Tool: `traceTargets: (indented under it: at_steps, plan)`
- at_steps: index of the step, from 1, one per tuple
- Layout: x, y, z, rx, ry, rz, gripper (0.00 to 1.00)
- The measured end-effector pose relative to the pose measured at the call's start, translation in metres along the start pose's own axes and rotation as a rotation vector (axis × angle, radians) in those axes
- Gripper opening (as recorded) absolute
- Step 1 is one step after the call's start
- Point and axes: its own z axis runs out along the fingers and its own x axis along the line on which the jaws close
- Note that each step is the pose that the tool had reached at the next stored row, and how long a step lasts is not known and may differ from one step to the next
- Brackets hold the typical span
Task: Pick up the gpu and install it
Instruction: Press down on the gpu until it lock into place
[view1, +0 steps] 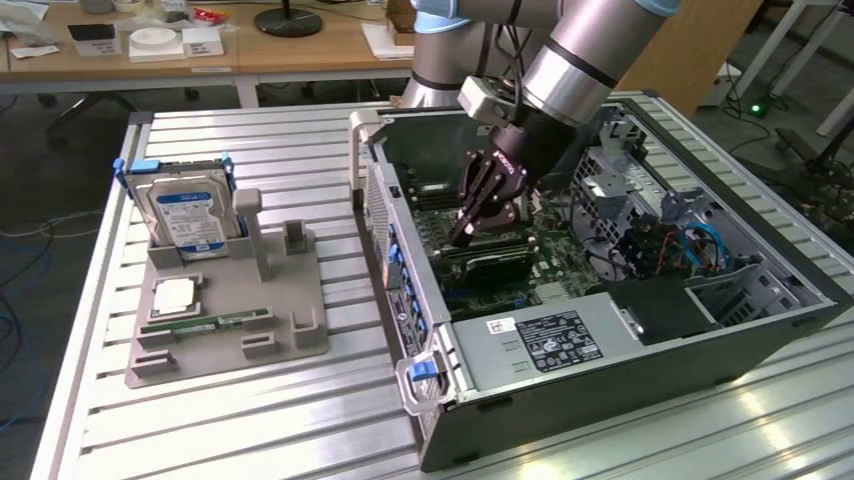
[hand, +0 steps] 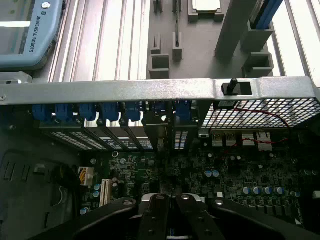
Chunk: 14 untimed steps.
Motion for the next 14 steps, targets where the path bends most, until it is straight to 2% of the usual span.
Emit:
traceTargets:
  at_steps: [14]
  plan:
    - [0.0,0.0004,0.0002,-0.0001,0.0,0.0,0.11]
